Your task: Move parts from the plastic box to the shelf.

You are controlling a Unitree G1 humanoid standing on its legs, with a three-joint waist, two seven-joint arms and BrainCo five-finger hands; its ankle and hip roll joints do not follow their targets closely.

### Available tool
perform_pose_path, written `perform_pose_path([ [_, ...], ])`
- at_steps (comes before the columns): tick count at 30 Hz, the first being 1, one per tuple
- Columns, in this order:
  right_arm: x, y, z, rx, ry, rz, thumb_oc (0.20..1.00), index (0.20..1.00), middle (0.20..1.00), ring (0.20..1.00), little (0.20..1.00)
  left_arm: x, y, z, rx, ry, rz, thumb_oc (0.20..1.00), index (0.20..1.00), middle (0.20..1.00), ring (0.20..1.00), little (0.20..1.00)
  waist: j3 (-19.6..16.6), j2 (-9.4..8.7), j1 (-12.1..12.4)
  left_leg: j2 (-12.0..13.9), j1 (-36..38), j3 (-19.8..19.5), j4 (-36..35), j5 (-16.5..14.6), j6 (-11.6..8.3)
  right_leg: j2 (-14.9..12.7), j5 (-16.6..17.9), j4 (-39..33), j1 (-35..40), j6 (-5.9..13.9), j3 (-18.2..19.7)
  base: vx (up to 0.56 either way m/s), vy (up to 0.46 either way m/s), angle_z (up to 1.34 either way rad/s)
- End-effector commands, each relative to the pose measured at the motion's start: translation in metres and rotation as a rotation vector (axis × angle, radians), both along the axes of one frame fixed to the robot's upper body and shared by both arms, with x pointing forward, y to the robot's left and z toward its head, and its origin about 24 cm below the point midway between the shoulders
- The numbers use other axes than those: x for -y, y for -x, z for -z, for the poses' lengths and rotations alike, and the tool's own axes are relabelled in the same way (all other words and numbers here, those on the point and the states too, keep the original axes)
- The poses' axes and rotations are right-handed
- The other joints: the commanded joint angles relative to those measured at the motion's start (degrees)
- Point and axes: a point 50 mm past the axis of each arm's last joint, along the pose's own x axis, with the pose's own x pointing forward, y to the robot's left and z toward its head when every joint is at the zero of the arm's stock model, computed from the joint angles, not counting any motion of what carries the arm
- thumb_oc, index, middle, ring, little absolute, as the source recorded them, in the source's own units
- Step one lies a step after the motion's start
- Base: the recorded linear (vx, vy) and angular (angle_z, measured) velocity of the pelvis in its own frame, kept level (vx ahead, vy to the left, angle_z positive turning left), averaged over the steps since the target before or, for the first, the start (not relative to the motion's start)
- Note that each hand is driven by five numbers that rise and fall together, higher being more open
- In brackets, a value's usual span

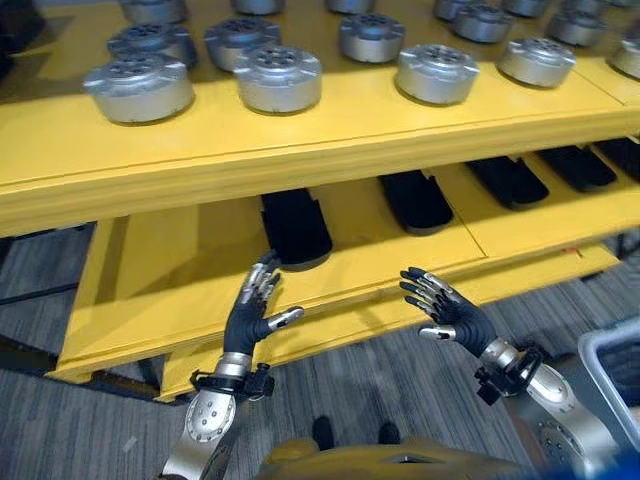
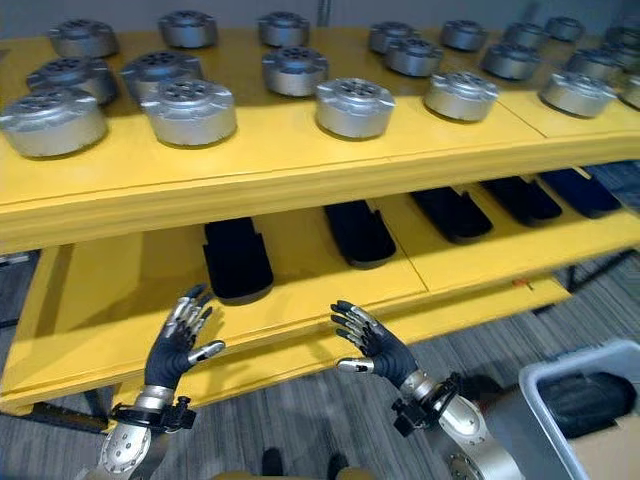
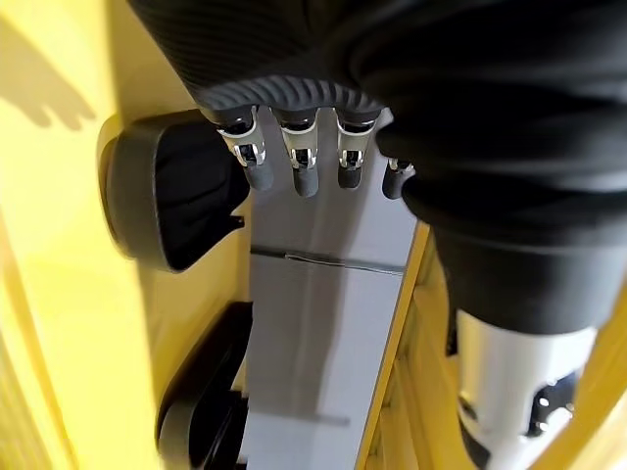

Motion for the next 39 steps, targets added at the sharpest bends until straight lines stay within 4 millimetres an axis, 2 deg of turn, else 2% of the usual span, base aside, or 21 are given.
perform_pose_path([
  [1, 0.001, -0.021, -0.024, 0.152, -0.018, 0.013, 1.0, 1.0, 1.0, 1.0, 1.0, 0.007, -0.008, -0.026, 0.194, -0.067, 0.039, 1.0, 1.0, 1.0, 1.0, 1.0, 1.29, 0.05, 0.79, -0.58, 0.44, -9.03, -0.28, -0.51, 0.87, 1.8, 5.59, 0.59, 1.78, 1.72, -1.49, -0.07, -0.141, -0.16],
  [2, -0.004, -0.025, -0.026, 0.164, -0.035, 0.005, 1.0, 1.0, 1.0, 1.0, 1.0, 0.005, -0.011, -0.027, 0.191, -0.055, 0.052, 1.0, 1.0, 1.0, 1.0, 1.0, 1.67, 0.46, 0.81, 0.32, 0.96, -7.64, -0.28, -0.39, 1.4, -0.86, 7.79, 3.67, 0.82, 3.28, -2.28, -0.07, -0.178, -0.2],
  [3, -0.007, -0.027, -0.027, 0.17, -0.042, 0.008, 1.0, 1.0, 1.0, 1.0, 1.0, 0.004, -0.012, -0.029, 0.203, -0.07, 0.06, 1.0, 1.0, 1.0, 1.0, 1.0, 1.99, 0.67, 0.9, 0.7, 1.27, -7.07, -0.28, -0.48, 1.68, -2.14, 8.71, 5.68, 0.2, 3.71, -2.34, -0.07, -0.232, -0.32],
  [4, -0.012, -0.031, -0.031, 0.177, -0.057, 0.016, 1.0, 1.0, 1.0, 1.0, 1.0, 0.005, -0.011, -0.035, 0.269, -0.121, 0.081, 1.0, 1.0, 1.0, 1.0, 1.0, 2.57, 1.22, 1.07, 1.7, 1.67, -6.28, -0.28, -0.51, 1.93, -3.95, 9.69, 8.84, -0.45, 3.79, -2.27, -0.05, -0.203, -0.3],
  [6, -0.014, -0.035, -0.033, 0.184, -0.057, 0.013, 1.0, 1.0, 1.0, 1.0, 1.0, 0.004, -0.01, -0.042, 0.329, -0.156, 0.092, 1.0, 1.0, 1.0, 1.0, 1.0, 3.01, 1.53, 1.45, 2.66, 1.99, -5.5, -0.28, -0.49, 1.91, -5.16, 9.42, 10.65, 0.01, 3.67, -2.42, -0.04, -0.196, -0.19],
  [8, -0.014, -0.037, -0.036, 0.195, -0.039, -0.005, 1.0, 1.0, 1.0, 1.0, 1.0, 0.002, -0.009, -0.05, 0.385, -0.178, 0.085, 1.0, 1.0, 1.0, 1.0, 1.0, 3.08, 1.53, 1.82, 3.94, 1.92, -4.17, -0.28, -0.1, 1.0, -4.68, 8.06, 7.69, 1.78, 3.47, -3.96, 0.0, -0.231, -0.1],
  [10, -0.014, -0.037, -0.036, 0.19, -0.016, -0.026, 1.0, 1.0, 1.0, 1.0, 1.0, 0.0, -0.008, -0.054, 0.413, -0.187, 0.057, 1.0, 1.0, 1.0, 1.0, 1.0, 3.14, 0.98, 2.64, 5.22, 3.41, -1.99, -0.28, -0.34, -1.23, -3.69, 6.03, 2.06, 5.43, 4.25, -7.46, 0.05, -0.25, -0.23],
  [11, -0.014, -0.037, -0.037, 0.187, -0.008, -0.036, 1.0, 1.0, 1.0, 1.0, 1.0, 0.001, -0.007, -0.055, 0.417, -0.182, 0.041, 1.0, 1.0, 1.0, 1.0, 1.0, 3.25, 0.91, 3.0, 5.87, 3.59, -0.42, -0.28, 0.65, -1.83, -3.16, 6.37, -0.5, 6.64, 3.59, -9.29, 0.06, -0.243, -0.65],
  [12, -0.013, -0.037, -0.037, 0.179, 0.004, -0.035, 1.0, 1.0, 1.0, 1.0, 1.0, 0.001, -0.006, -0.056, 0.416, -0.165, 0.026, 1.0, 1.0, 1.0, 1.0, 1.0, 2.89, 0.78, 3.35, 6.4, 4.41, 0.03, -0.19, 0.02, -3.12, -2.59, 5.47, -2.78, 8.56, 3.88, -10.2, 0.06, -0.206, -1.05],
  [14, -0.009, -0.036, -0.038, 0.17, 0.014, -0.01, 1.0, 1.0, 1.0, 1.0, 1.0, 0.002, -0.006, -0.058, 0.414, -0.145, 0.025, 1.0, 1.0, 1.0, 1.0, 1.0, 2.5, 0.57, 3.43, 6.84, 4.55, 0.45, -0.16, 0.27, -3.79, -2.03, 5.16, -3.92, 9.35, 3.41, -10.77, 0.08, -0.243, -1.17],
  [20, 0.012, -0.036, -0.036, 0.168, 0.083, 0.124, 1.0, 1.0, 1.0, 1.0, 1.0, 0.009, -0.004, -0.057, 0.385, -0.06, 0.085, 1.0, 1.0, 1.0, 1.0, 1.0, 2.02, 0.16, 1.49, 8.38, 5.16, 1.54, -0.04, 0.82, -5.33, -0.23, 3.45, -4.82, 10.01, 1.28, -10.18, 0.02, -0.218, -0.53],
  [21, 0.023, -0.034, -0.034, 0.16, 0.108, 0.213, 1.0, 1.0, 1.0, 1.0, 1.0, 0.012, -0.004, -0.055, 0.382, -0.046, 0.088, 1.0, 1.0, 1.0, 1.0, 1.0, 1.92, 0.15, -0.07, 9.29, 5.61, 2.33, 0.02, 1.16, -5.96, 0.41, 3.15, -4.99, 9.9, 0.58, -9.31, 0.03, -0.275, -0.48],
  [24, 0.037, -0.034, -0.031, 0.142, 0.12, 0.351, 1.0, 1.0, 1.0, 1.0, 1.0, 0.013, -0.005, -0.053, 0.365, -0.022, 0.1, 1.0, 1.0, 1.0, 1.0, 1.0, 1.93, 0.1, -1.63, 10.25, 5.76, 3.54, 0.2, 1.65, -6.65, 1.1, 2.82, -5.02, 9.64, -0.04, -8.36, 0.0, -0.214, -0.28],
  [27, 0.059, -0.035, -0.019, 0.045, 0.098, 0.62, 1.0, 1.0, 1.0, 1.0, 1.0, 0.018, -0.01, -0.048, 0.334, -0.015, 0.094, 1.0, 1.0, 1.0, 1.0, 1.0, 2.24, 0.3, -4.18, 11.88, 5.74, 5.69, 0.46, 2.74, -7.75, 1.72, 3.08, -5.69, 9.32, -0.59, -6.59, -0.01, -0.221, -0.26],
  [33, 0.068, -0.032, -0.014, 0.03, 0.134, 0.73, 1.0, 1.0, 1.0, 1.0, 1.0, 0.019, -0.015, -0.048, 0.329, 0.052, 0.064, 1.0, 1.0, 1.0, 1.0, 1.0, 3.02, 0.99, -7.35, 14.67, 4.06, 9.47, 2.81, 4.24, -8.9, 2.36, 3.11, -5.33, 8.04, -1.51, -5.21, -0.01, -0.138, -0.47],
  [39, 0.068, -0.034, -0.01, 0.034, 0.171, 0.736, 1.0, 1.0, 1.0, 1.0, 1.0, 0.027, -0.022, -0.047, 0.329, 0.125, 0.03, 1.0, 1.0, 1.0, 1.0, 1.0, 3.62, 1.72, -9.86, 18.95, 2.41, 12.28, 6.76, 8.42, -10.71, 4.13, 1.57, -3.36, 5.7, -3.58, -4.35, 0.02, -0.182, -0.8],
])
